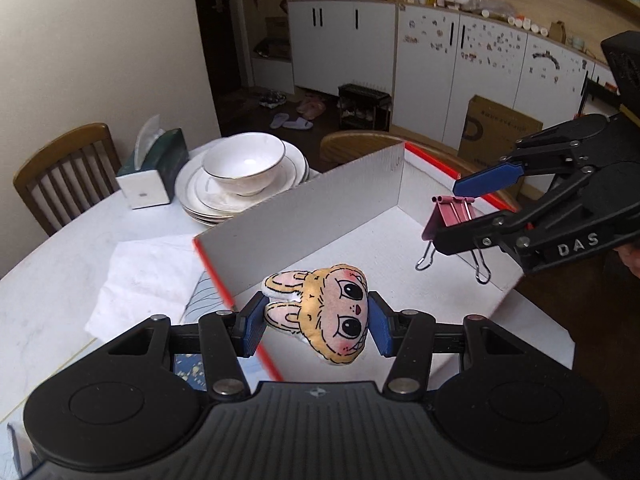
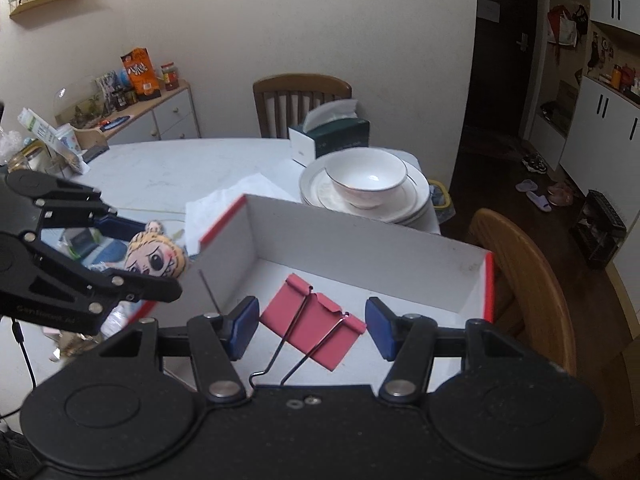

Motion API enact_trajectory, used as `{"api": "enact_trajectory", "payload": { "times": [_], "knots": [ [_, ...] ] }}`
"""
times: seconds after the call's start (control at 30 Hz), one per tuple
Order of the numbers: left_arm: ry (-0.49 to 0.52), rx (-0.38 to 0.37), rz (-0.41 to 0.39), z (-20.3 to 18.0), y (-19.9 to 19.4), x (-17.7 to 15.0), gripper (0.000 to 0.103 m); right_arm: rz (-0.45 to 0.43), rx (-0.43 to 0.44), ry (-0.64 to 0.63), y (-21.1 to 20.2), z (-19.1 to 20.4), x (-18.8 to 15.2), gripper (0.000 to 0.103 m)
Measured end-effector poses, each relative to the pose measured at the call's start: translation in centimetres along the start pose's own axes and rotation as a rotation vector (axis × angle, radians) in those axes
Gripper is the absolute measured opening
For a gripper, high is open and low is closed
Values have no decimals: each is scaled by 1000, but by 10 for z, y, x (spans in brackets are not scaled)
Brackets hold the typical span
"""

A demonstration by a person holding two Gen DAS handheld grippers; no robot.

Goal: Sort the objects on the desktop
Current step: 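Carry the bunny keychain and pink binder clip with both tools into the red box, then open both tools to drop the keychain and clip inside the box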

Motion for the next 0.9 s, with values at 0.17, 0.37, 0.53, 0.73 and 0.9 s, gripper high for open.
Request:
{"api": "enact_trajectory", "payload": {
  "times": [0.17, 0.37, 0.53, 0.73, 0.9],
  "knots": [
    [12, -14, 64, -3, 31, 6, 52, 35, -7, -7, 12, -14, -6, 58],
    [38, -23, 136, -9, 65, 10, 52, 98, -12, -12, 29, -28, -15, 58],
    [56, -36, 182, -11, 88, 11, 52, 140, -16, -21, 42, -37, -23, 58],
    [72, -56, 247, -14, 112, 9, 51, 183, -11, -48, 51, -43, -29, 58],
    [89, -73, 291, -17, 125, 4, 52, 225, -5, -105, 61, -41, -30, 58]
  ]
}}
Point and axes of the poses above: each gripper's, at about its wrist camera, not at the fingertips, and y roughly the way its jaws point, z to its left, x to its top, the point moved 4 cm from there along y, roughly the way its jaws point, and after that the axes turned 6 degrees about y, right-handed, at the moved point
